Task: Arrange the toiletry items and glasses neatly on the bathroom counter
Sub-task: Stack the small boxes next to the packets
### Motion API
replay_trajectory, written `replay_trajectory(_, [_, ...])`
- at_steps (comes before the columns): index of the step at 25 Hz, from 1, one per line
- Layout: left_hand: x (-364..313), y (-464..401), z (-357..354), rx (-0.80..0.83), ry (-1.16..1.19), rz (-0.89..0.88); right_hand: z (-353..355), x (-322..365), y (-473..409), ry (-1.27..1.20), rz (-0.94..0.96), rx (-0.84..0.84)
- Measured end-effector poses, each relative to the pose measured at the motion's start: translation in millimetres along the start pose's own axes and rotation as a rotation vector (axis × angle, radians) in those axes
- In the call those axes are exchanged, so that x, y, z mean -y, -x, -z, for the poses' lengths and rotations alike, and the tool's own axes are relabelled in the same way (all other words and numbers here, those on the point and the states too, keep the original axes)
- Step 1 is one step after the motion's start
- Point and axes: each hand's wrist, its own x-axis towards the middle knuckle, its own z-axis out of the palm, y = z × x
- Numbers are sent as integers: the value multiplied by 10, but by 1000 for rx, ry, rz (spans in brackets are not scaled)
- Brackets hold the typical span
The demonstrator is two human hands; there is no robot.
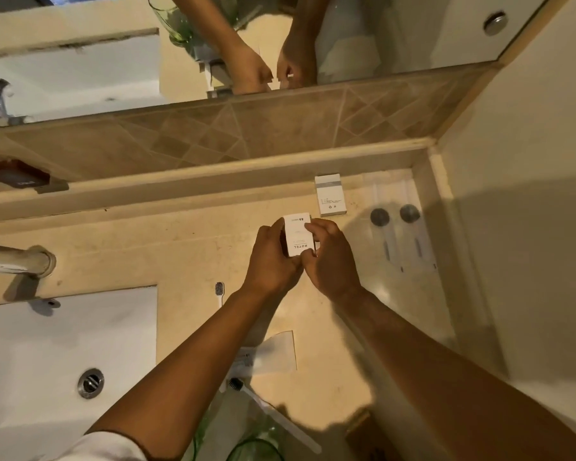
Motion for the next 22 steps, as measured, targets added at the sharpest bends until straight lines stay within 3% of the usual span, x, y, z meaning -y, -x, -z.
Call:
replay_trajectory(5, [69,-96,-77,-28,-32,-3,-6,-109,-68,34,50,15])
replay_trajectory(8, [143,-61,-59,-19,-97,-20,74,-186,-60,-42,48,-72])
replay_trajectory(12, [187,-36,-18,-46,-473,-228,301,-278,-266,26,56,-193])
replay_trajectory(15, [162,-86,-48,-1,-631,-357,411,-289,-452,190,53,-135])
replay_trajectory(22, [63,-345,-41,49,-528,-231,423,-310,-658,208,-1,-13])
